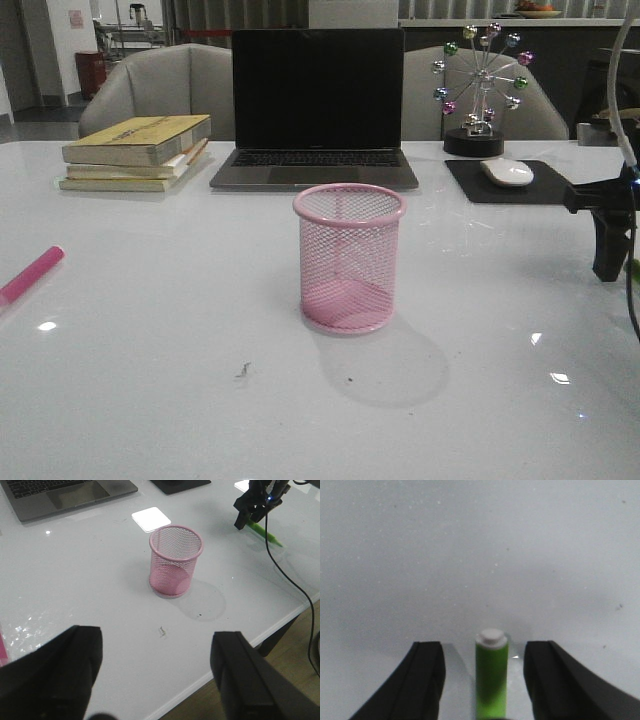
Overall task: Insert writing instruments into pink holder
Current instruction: 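Lift the green marker upright and carry it over the pink holder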
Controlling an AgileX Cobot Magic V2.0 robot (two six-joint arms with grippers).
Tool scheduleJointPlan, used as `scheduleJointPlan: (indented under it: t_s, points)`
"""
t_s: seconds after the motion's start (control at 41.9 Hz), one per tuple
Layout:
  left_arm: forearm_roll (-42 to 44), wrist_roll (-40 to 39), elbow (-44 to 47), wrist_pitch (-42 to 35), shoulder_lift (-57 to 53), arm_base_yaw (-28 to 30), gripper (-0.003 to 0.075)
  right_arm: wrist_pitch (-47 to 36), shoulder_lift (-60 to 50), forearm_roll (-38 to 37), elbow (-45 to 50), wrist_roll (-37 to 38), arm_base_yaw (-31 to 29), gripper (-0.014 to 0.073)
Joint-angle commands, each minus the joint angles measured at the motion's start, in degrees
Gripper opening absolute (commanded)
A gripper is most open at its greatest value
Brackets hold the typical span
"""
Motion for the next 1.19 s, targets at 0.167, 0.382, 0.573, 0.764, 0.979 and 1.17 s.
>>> scheduleJointPlan:
  t_s: [0.167, 0.382, 0.573, 0.764, 0.979, 1.17]
  points:
    - [-0.5, 0.2, -2.0, -4.4, 0.3, -0.5, 0.0509, 1.2, -2.6, -0.7, -1.8, -1.1, -0.4, 0.0194]
    - [-0.2, 0.2, -2.0, -4.4, 0.3, -0.5, 0.0509, -2.6, -7.1, 0.1, -0.3, -1.1, 1.0, 0.0174]
    - [0.1, 0.2, -2.0, -4.4, 0.3, -0.5, 0.0509, -22.4, -19.9, 1.7, 11.0, -1.1, 7.3, 0.0174]
    - [0.3, 0.2, -2.0, -4.4, 0.3, -0.5, 0.0509, -48.8, -32.2, 1.7, 24.6, -1.1, 17.1, 0.0174]
    - [0.3, 0.2, -2.0, -4.4, 0.3, -0.5, 0.0509, -77.5, -37.3, 1.7, 35.4, -1.0, 28.3, 0.0174]
    - [0.3, 0.2, -2.0, -4.4, 0.3, -0.5, 0.0509, -89.5, -35.1, 1.6, 38.3, 0.5, 35.0, 0.0174]
